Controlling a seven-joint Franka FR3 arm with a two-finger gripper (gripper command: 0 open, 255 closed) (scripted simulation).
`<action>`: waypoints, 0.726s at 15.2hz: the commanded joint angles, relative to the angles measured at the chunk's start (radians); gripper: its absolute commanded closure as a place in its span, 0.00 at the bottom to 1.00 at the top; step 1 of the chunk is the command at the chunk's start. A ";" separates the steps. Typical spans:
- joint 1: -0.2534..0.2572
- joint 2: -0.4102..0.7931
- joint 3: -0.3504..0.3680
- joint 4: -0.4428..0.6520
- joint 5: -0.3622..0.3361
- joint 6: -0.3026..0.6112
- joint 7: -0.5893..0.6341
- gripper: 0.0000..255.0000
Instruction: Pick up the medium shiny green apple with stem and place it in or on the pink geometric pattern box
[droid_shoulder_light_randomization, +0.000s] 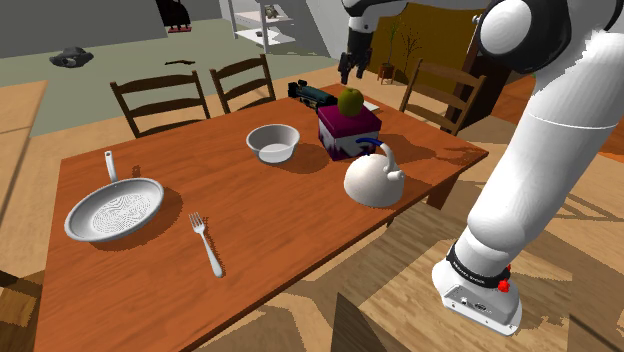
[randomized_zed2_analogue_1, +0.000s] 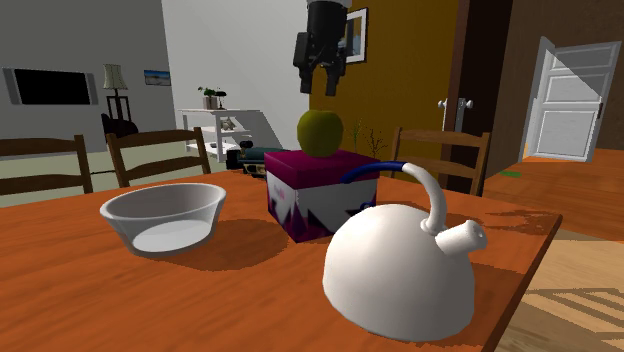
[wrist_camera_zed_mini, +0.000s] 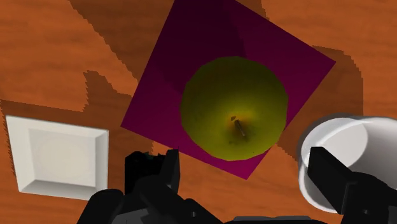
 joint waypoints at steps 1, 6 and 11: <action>-0.002 -0.005 -0.002 0.047 -0.002 -0.052 0.001 0.00; -0.005 -0.003 -0.004 0.108 -0.002 -0.112 0.002 0.00; -0.005 -0.003 -0.004 0.109 -0.002 -0.112 0.002 0.00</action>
